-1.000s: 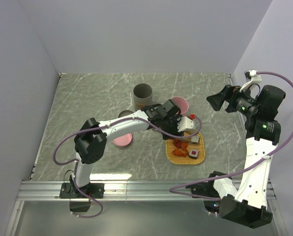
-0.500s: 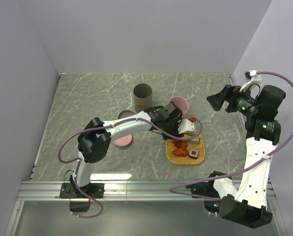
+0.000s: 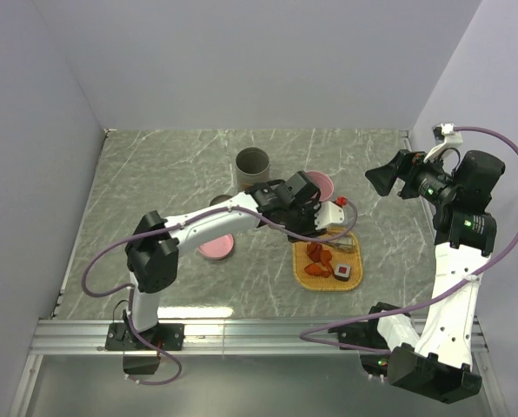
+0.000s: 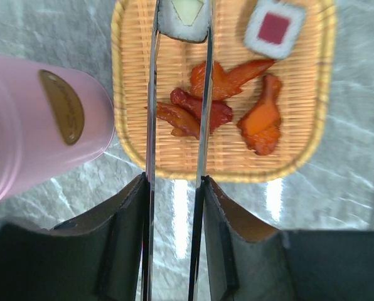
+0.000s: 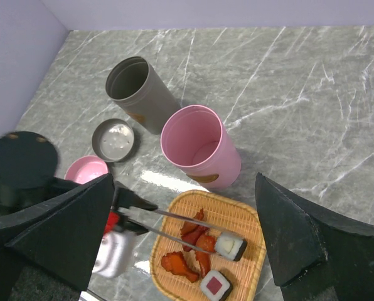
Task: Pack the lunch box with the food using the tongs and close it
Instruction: Pick up the food using the clamp, then place the food into the lunch box
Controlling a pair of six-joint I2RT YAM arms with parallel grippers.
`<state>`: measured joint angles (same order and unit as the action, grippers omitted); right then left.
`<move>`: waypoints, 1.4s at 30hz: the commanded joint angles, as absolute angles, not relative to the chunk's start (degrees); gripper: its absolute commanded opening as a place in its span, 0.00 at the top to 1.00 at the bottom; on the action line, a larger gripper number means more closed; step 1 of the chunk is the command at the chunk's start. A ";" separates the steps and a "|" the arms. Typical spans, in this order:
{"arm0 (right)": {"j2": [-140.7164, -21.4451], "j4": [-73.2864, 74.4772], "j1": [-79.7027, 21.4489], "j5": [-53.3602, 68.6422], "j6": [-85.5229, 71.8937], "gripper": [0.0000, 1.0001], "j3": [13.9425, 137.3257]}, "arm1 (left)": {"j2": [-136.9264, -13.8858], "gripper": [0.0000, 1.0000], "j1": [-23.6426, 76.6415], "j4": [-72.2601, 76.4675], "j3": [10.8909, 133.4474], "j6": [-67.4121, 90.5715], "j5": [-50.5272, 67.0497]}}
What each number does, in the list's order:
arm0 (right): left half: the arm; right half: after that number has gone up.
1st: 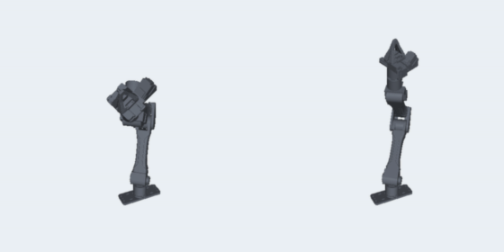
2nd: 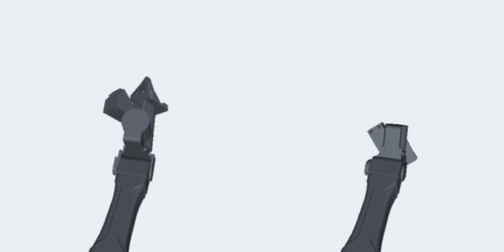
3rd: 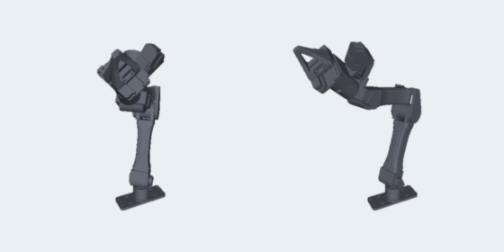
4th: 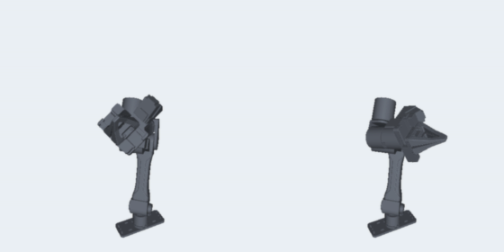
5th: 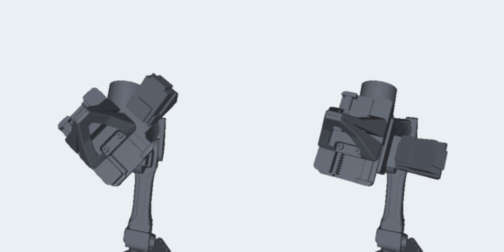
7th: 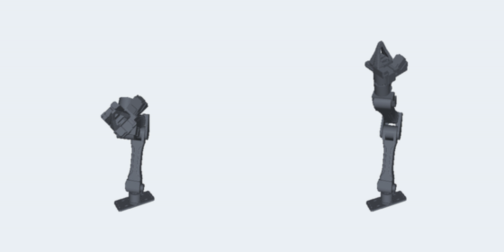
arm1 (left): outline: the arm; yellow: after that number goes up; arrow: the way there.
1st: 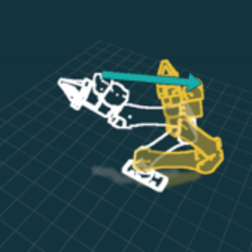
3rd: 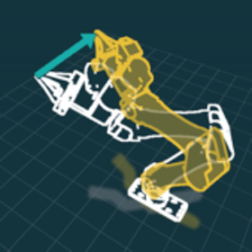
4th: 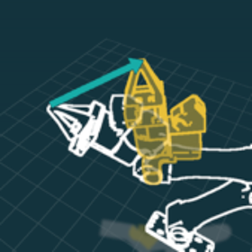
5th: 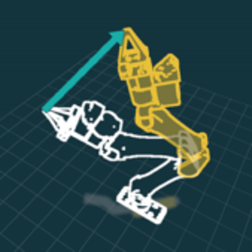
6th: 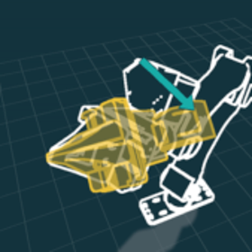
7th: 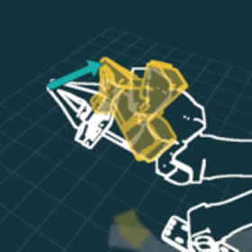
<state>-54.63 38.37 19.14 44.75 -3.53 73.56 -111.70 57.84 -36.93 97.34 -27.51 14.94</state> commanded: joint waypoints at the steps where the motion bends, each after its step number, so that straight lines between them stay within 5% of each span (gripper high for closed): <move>1: -54.23 37.26 19.34 45.88 -2.82 0.00 75.32 | -104.77 0.60 58.27 -37.09 100.37 -25.23 17.75; 25: -55.90 38.67 19.51 46.23 -3.07 0.00 78.49 | -98.00 0.59 36.04 -41.22 107.84 -10.72 28.57; 42: -56.43 38.94 19.51 47.28 -3.16 0.00 78.66 | -101.51 0.54 35.60 -40.78 104.68 -12.48 27.24</move>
<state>-56.21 39.51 19.16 46.04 -3.11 76.20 -101.56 35.44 -42.74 104.86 -12.34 26.15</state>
